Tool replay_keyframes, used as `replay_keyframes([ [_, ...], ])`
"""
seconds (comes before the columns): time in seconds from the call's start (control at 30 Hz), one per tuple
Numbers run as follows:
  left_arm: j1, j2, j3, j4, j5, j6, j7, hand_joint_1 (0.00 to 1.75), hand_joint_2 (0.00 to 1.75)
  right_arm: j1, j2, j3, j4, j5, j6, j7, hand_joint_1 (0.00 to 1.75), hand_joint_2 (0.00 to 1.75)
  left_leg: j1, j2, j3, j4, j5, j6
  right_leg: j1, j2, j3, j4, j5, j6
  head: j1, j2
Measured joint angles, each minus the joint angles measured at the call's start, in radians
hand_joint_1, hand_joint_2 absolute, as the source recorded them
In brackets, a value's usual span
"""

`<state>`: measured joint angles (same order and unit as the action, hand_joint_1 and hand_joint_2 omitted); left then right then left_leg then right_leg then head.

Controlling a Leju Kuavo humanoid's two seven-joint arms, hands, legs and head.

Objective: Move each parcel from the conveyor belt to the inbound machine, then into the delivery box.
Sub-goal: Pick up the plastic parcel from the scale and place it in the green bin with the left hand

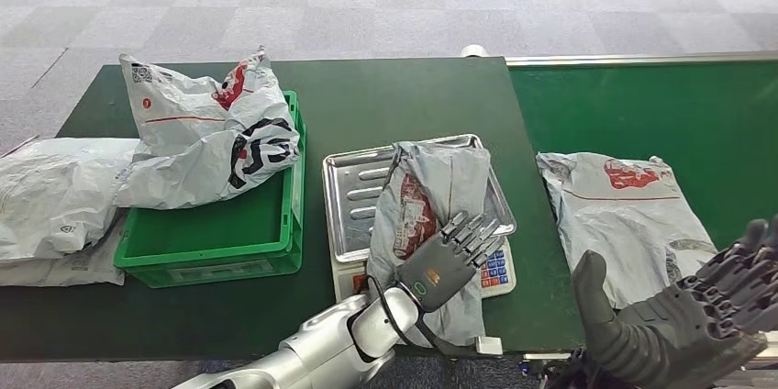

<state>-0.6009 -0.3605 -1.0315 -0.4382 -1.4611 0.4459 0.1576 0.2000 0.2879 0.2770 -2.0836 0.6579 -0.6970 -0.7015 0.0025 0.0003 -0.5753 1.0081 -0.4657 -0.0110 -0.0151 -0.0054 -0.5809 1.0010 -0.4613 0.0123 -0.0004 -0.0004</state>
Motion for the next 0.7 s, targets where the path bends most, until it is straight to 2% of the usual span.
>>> replay_keyframes([
  [0.17, -0.035, 0.000, 0.033, 0.026, 0.068, -0.182, -0.137, 0.00, 1.75, -0.004, -0.003, 0.014, 0.002, -0.025, 0.000, 0.000, 0.00, 1.75, 0.000, 0.001, 0.000, 0.000, -0.001, 0.000, 0.000, 0.000, 0.004, 0.000, -0.001, 0.000, 0.000, 0.000],
  [0.27, -0.065, 0.001, 0.054, 0.038, 0.097, -0.257, -0.191, 0.00, 1.75, -0.008, -0.005, 0.027, 0.007, -0.046, 0.000, 0.000, 0.00, 1.75, 0.000, 0.006, 0.001, -0.001, -0.005, -0.001, 0.001, 0.004, 0.009, 0.000, -0.002, -0.002, 0.000, 0.000],
  [0.53, -0.094, 0.002, 0.074, 0.052, 0.104, -0.322, -0.225, 0.00, 1.75, -0.013, -0.008, 0.041, 0.022, -0.065, 0.000, 0.000, 0.00, 1.75, 0.002, 0.012, 0.005, -0.001, -0.004, -0.005, 0.003, 0.010, 0.010, 0.000, 0.001, -0.006, 0.000, 0.000],
  [0.7, -0.137, 0.007, 0.074, 0.069, 0.096, -0.490, -0.273, 0.00, 1.75, -0.038, -0.016, 0.058, 0.050, -0.098, 0.000, 0.000, 0.00, 1.75, 0.006, 0.015, 0.007, -0.001, -0.004, -0.008, 0.005, 0.013, 0.012, 0.000, 0.003, -0.009, 0.000, 0.000],
])
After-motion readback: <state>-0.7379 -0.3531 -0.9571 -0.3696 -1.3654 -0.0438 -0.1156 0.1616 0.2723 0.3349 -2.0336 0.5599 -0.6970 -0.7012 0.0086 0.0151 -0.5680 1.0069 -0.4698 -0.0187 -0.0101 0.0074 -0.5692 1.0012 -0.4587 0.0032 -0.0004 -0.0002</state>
